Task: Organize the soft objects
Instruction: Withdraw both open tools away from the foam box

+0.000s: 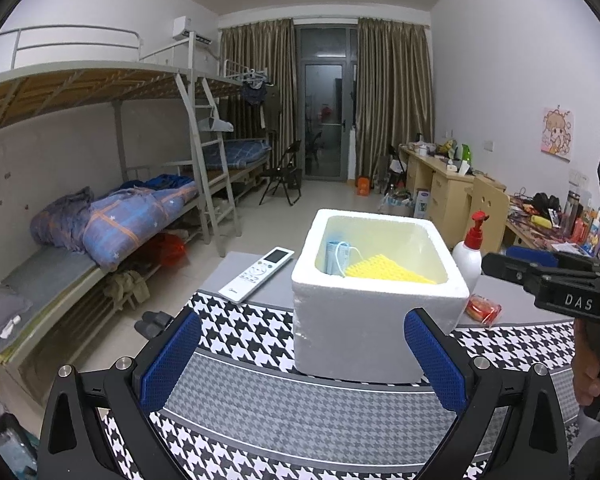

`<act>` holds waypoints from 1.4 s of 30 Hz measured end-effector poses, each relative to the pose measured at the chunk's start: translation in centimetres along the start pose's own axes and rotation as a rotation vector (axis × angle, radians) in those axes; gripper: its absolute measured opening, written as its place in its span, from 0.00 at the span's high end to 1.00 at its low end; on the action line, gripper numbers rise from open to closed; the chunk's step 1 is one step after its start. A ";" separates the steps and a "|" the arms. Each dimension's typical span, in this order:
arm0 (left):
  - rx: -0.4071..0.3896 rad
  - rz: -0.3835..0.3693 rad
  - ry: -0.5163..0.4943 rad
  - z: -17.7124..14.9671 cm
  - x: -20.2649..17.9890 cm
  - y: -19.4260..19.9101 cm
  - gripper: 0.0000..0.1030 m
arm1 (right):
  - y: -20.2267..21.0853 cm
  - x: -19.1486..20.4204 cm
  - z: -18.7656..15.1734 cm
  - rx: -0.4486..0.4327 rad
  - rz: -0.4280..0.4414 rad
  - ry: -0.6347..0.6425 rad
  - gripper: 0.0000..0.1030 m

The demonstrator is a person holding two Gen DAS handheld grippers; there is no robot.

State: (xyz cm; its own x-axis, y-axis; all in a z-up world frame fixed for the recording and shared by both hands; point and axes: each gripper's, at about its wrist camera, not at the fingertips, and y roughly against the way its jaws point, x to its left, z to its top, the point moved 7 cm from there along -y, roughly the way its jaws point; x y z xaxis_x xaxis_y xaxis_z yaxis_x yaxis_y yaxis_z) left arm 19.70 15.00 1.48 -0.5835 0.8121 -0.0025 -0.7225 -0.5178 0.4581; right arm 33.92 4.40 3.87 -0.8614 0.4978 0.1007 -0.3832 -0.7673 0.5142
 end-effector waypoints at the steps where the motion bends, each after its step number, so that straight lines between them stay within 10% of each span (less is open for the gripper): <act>1: 0.001 -0.004 0.001 -0.1 -0.1 0.0 0.01 | -0.1 -0.2 -0.2 0.003 0.002 -0.005 0.36; 42: 0.102 -0.200 -0.074 -7.8 -10.0 1.3 0.01 | 3.8 -2.6 -7.7 0.101 -0.014 0.045 0.36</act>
State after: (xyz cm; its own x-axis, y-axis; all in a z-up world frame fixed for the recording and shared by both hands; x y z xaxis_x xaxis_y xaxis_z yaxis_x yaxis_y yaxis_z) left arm 21.72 4.14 -4.82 -0.4007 0.9154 -0.0387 -0.7780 -0.3177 0.5421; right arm 32.12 -2.94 -0.95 -0.8710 0.4881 0.0557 -0.3621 -0.7145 0.5986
